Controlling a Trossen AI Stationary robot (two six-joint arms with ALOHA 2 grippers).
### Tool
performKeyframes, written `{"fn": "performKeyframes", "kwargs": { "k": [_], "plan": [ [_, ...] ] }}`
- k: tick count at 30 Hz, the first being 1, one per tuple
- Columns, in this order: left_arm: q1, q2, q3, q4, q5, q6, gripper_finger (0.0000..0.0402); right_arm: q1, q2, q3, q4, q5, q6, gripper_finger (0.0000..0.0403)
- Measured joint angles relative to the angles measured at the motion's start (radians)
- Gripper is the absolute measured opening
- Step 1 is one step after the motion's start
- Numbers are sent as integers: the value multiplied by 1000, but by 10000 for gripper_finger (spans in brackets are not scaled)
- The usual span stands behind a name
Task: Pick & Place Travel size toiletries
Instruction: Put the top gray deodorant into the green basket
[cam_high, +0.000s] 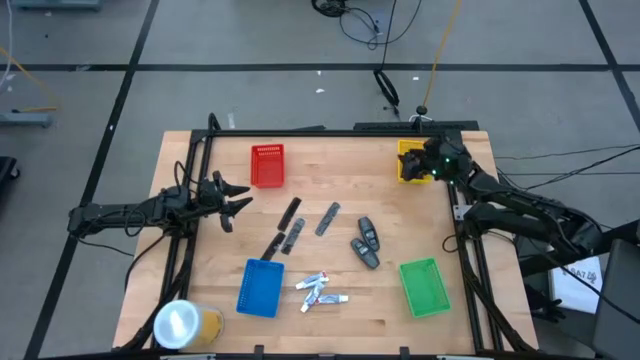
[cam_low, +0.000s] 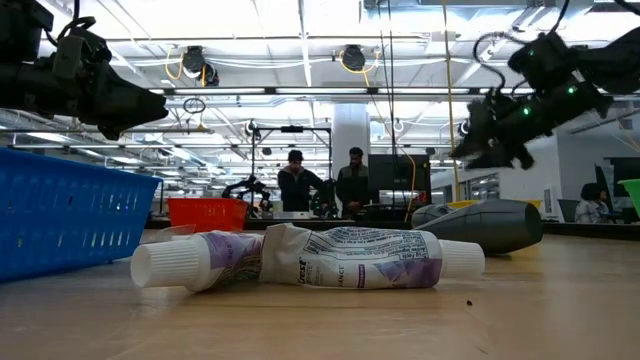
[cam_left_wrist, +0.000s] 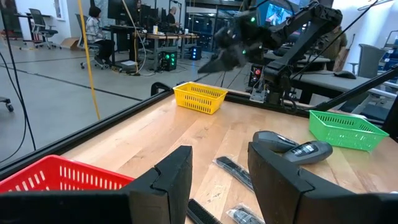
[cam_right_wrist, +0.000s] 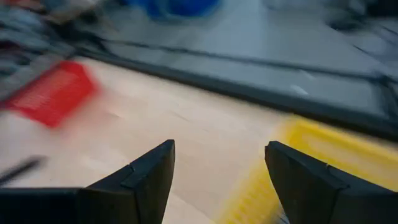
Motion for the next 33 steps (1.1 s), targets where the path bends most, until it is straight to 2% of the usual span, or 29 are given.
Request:
{"fn": "performKeyframes", "kwargs": {
  "k": [6,11,15,21,27,33],
  "plan": [
    [0,0,0,0,0,0,154,98,0,0,162,-210,-98,234],
    [0,0,0,0,0,0,154,253,0,0,176,-228,-155,234],
    [0,0,0,0,0,0,154,420,0,0,175,-134,-179,240],
    [0,0,0,0,0,0,154,675,8,10,152,102,-203,262],
    [0,0,0,0,0,0,154,868,99,211,-197,293,-160,300],
    [0,0,0,0,0,0,154,977,297,438,-472,349,17,300]
  ]
}}
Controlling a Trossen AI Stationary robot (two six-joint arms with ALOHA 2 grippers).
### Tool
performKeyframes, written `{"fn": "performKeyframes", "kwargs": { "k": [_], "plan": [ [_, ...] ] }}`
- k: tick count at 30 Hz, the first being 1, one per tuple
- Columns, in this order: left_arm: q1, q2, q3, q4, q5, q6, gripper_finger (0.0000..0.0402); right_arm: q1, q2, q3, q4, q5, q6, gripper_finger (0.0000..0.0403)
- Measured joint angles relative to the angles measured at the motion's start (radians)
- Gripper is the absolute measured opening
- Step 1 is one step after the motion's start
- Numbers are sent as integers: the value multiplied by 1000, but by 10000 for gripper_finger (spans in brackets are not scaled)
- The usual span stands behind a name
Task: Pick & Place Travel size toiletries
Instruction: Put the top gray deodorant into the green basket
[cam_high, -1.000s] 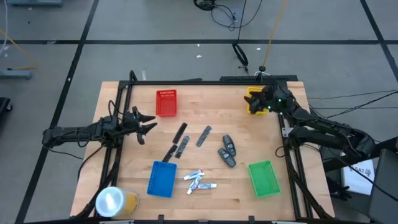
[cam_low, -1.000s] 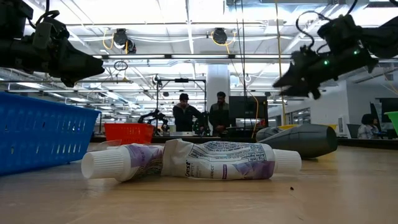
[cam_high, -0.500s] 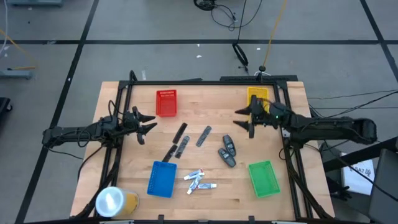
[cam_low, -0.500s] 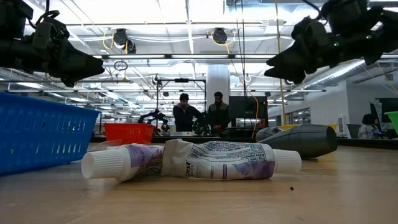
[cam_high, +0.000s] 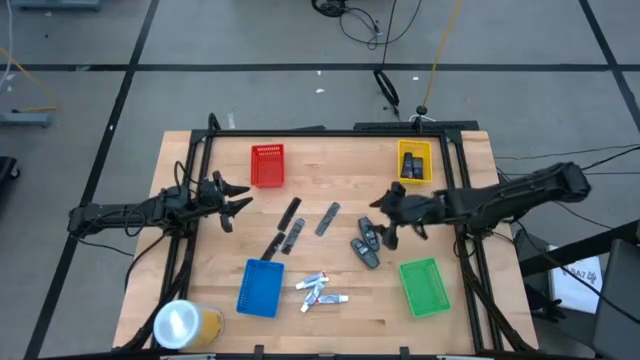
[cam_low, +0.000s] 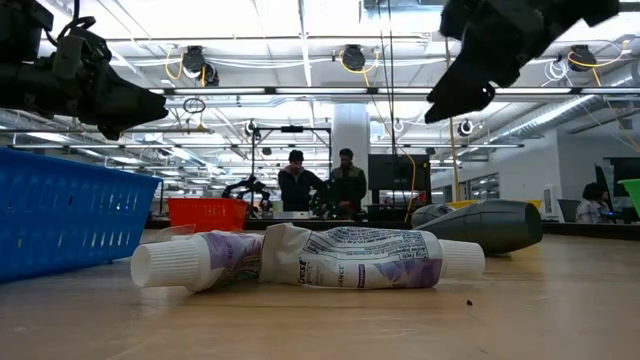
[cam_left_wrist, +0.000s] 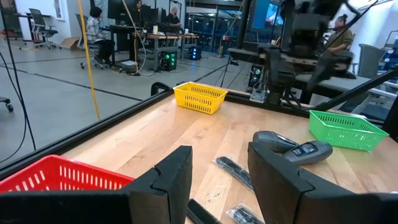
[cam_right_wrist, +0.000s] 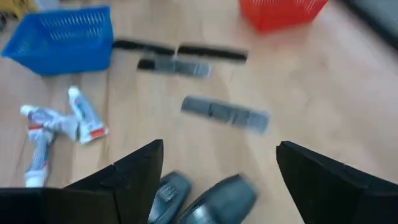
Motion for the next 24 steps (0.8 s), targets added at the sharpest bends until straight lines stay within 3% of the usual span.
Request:
{"fn": "performKeyframes", "kwargs": {
  "k": [11,17,24],
  "plan": [
    [0,0,0,0,0,0,154,39,353,234,-389,-5,433,264],
    [0,0,0,0,0,0,154,-9,398,239,-393,-7,554,255],
    [0,0,0,0,0,0,154,-19,452,240,-372,-79,568,254]
  ]
}}
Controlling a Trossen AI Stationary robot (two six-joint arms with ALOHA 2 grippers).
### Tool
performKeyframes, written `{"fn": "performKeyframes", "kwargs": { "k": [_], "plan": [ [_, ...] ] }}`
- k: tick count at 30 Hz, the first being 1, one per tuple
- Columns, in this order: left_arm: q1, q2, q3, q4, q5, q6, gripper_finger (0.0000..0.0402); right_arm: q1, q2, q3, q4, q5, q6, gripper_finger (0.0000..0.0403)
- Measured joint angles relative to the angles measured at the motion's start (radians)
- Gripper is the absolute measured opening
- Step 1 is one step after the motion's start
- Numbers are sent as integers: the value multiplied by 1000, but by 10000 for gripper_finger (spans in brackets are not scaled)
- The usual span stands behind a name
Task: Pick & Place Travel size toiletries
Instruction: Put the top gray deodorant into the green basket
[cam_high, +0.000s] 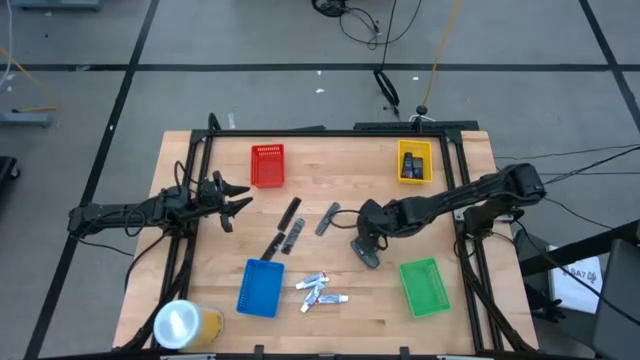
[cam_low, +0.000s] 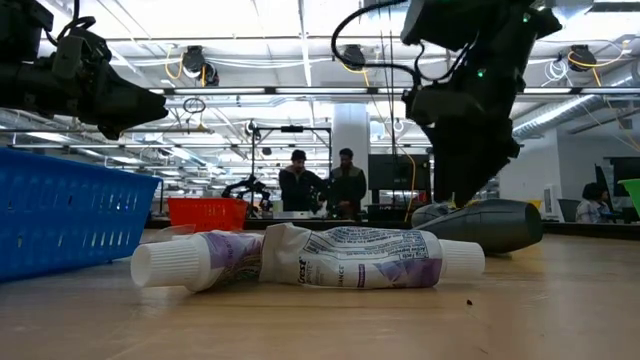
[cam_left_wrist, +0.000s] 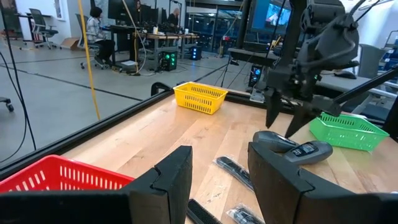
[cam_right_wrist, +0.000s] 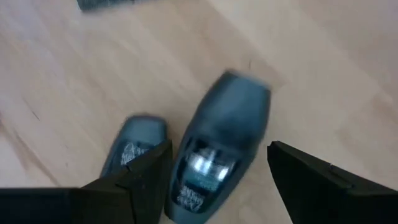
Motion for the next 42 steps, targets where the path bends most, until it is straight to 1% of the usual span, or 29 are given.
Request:
{"fn": "performKeyframes", "kwargs": {
  "k": [2,6,10,20,23,27,29,34,39,42],
  "plan": [
    [0,0,0,0,0,0,154,0,36,0,2,-31,-3,254],
    [0,0,0,0,0,0,154,-1,107,0,0,-56,-30,253],
    [0,0,0,0,0,0,154,-11,152,3,24,-57,-89,253],
    [0,0,0,0,0,0,154,-20,132,-2,40,-47,-290,253],
    [0,0,0,0,0,0,154,-19,127,-3,29,-13,-305,253],
    [0,0,0,0,0,0,154,-19,127,-3,32,3,-319,251],
    [0,0,0,0,0,0,154,-19,127,-3,32,26,-319,242],
    [0,0,0,0,0,0,154,-19,126,-3,32,30,-327,210],
    [0,0,0,0,0,0,154,-20,126,-3,32,30,-342,211],
    [0,0,0,0,0,0,154,-20,120,-3,31,31,-349,221]
  ]
}}
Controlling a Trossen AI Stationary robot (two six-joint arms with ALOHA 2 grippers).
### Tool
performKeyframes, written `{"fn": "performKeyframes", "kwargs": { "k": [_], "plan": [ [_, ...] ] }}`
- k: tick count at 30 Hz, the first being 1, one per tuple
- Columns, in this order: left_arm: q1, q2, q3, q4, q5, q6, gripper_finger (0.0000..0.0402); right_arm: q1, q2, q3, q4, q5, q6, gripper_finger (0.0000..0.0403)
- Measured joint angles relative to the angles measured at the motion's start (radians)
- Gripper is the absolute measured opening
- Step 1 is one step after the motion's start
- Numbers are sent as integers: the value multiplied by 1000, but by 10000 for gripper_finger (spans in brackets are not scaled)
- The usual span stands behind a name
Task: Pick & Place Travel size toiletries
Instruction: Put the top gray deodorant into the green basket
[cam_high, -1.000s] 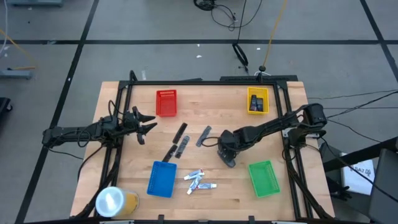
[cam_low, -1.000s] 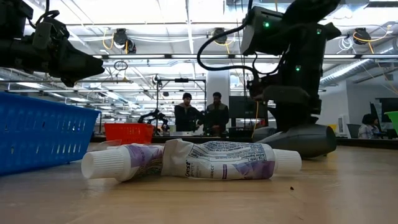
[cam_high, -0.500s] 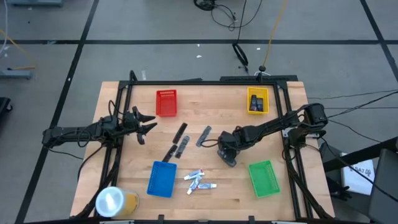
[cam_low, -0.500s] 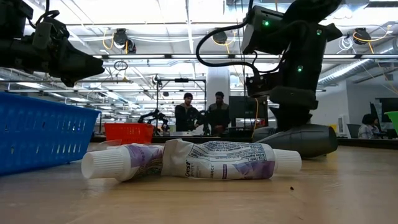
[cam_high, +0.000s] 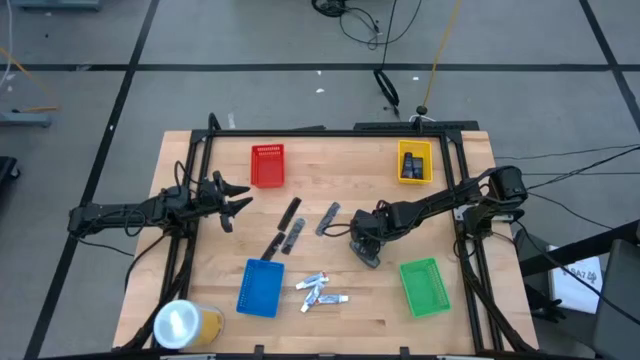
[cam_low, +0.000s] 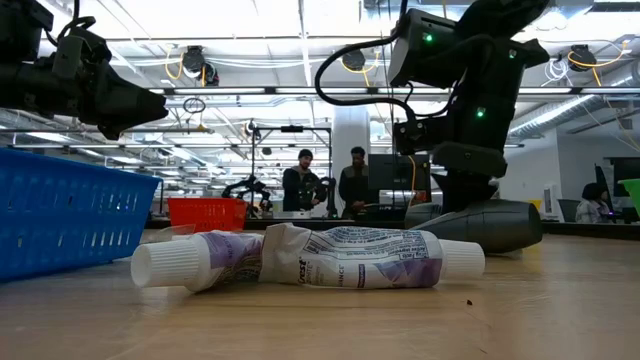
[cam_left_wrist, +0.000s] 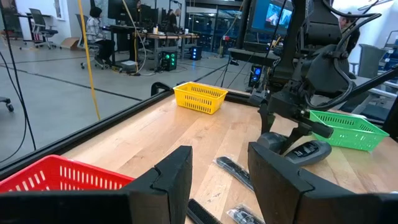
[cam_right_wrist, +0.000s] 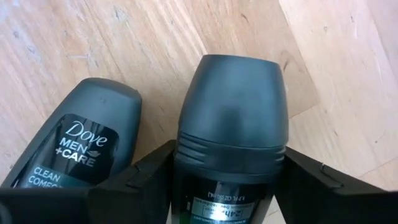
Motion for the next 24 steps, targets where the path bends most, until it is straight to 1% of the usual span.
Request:
{"fn": "performKeyframes", "kwargs": {
  "k": [2,5,8,10,14,17,20,24],
  "plan": [
    [0,0,0,0,0,0,154,0,-6,0,0,18,-1,222],
    [0,0,0,0,0,0,154,0,-26,0,-13,48,-19,210],
    [0,0,0,0,0,0,154,0,-67,0,-21,52,-21,209],
    [0,0,0,0,0,0,154,3,-104,0,-23,73,-24,209],
    [0,0,0,0,0,0,154,28,-205,0,-35,154,-31,219],
    [0,0,0,0,0,0,154,58,-293,-10,-35,213,-27,217],
    [0,0,0,0,0,0,154,88,-389,-58,-14,239,-15,210],
    [0,0,0,0,0,0,154,126,-513,-142,8,275,42,212]
  ]
}}
